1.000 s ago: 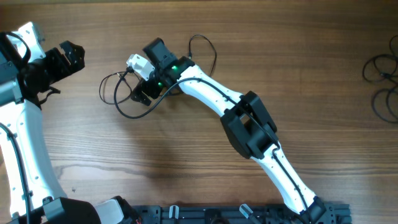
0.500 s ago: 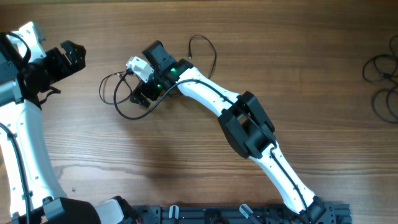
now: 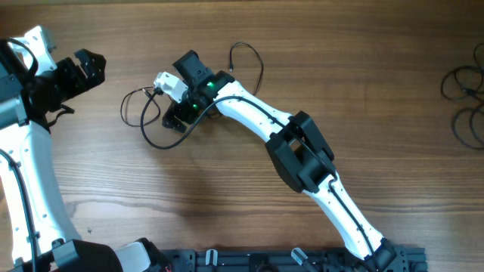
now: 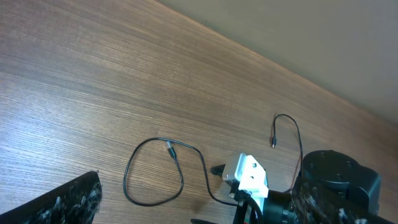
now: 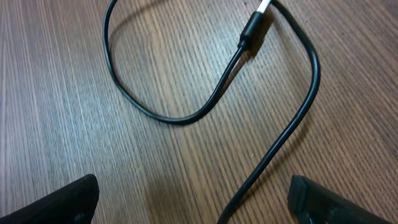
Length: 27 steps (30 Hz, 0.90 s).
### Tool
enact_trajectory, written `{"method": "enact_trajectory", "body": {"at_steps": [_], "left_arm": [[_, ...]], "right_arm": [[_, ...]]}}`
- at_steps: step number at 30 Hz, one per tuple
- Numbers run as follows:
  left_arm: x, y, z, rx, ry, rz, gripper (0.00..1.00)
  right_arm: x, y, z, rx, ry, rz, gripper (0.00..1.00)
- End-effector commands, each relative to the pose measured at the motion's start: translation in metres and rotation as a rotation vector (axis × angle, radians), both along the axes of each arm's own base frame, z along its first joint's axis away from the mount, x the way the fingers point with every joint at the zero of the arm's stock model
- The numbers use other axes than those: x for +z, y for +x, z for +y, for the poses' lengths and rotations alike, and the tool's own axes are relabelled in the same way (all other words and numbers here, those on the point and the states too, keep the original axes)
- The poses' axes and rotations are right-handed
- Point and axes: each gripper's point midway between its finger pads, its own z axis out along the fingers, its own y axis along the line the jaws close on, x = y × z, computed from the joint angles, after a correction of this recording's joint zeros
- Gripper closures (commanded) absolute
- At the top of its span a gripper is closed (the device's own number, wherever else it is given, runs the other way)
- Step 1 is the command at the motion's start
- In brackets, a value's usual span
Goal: Untangle cables
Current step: 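Grasp the remaining black cable with the right gripper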
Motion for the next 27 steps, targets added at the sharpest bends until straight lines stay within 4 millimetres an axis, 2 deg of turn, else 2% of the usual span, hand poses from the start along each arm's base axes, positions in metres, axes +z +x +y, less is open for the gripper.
{"method": "enact_trajectory", "body": {"at_steps": [1,8,10,12,14,17,18,19,21,22,23,27], "left_arm": [[0.0119,0.0014,-0.006,-0.018,-0.014,-0.03,0.0],[0.0125,0.0016,-0.0071,-0.023,-0.018,-0.033,0.0],[0.0125,0.0016,-0.0071,-0.023,-0.018,-0.033,0.0],[0.0125,0.0016,-0.0071,-0.023,-0.018,-0.033,0.0],[0.0125,0.0016,-0.0071,-0.023,-0.018,-0.033,0.0],[0.0125,0.0016,-0.0072,-0.023,-0.018,-0.033,0.0],[0.0125,0.0016,-0.0072,-0.023,-0.018,-0.033,0.0],[0.0125,0.0016,-0.0072,-0.023,-0.018,-0.033,0.0],[0.0125,0.0016,-0.0072,-0.024,-0.018,-0.033,0.0],[0.0125,0.0016,-0.0072,-0.024,-0.018,-0.033,0.0],[0.0127,0.0016,-0.0077,-0.026,-0.02,-0.034,0.0],[0.0131,0.0017,-0.0089,-0.031,-0.025,-0.037,0.01]], "right_arm": [[-0.0372,-0.0089,-0.0141,0.013,-0.098,0.028,0.0],[-0.042,-0.0116,-0.0156,0.014,-0.106,0.043,0.0],[-0.0425,-0.0122,-0.0163,0.014,-0.109,0.046,0.1],[-0.0431,-0.0133,-0.0171,0.014,-0.114,0.051,0.3],[-0.0436,-0.0141,-0.0179,0.014,-0.117,0.055,0.4],[-0.0438,-0.0142,-0.0184,0.014,-0.119,0.057,0.42],[-0.0438,-0.0144,-0.0181,0.014,-0.118,0.057,0.48],[-0.0438,-0.0142,-0.0183,0.013,-0.118,0.057,0.62],[-0.0438,-0.0145,-0.0182,0.013,-0.119,0.058,0.62],[-0.0438,-0.0145,-0.0182,0.013,-0.119,0.058,0.68],[-0.0438,-0.0144,-0.0182,0.013,-0.119,0.057,0.79],[-0.0441,-0.0148,-0.0187,0.013,-0.121,0.059,0.88]]}}
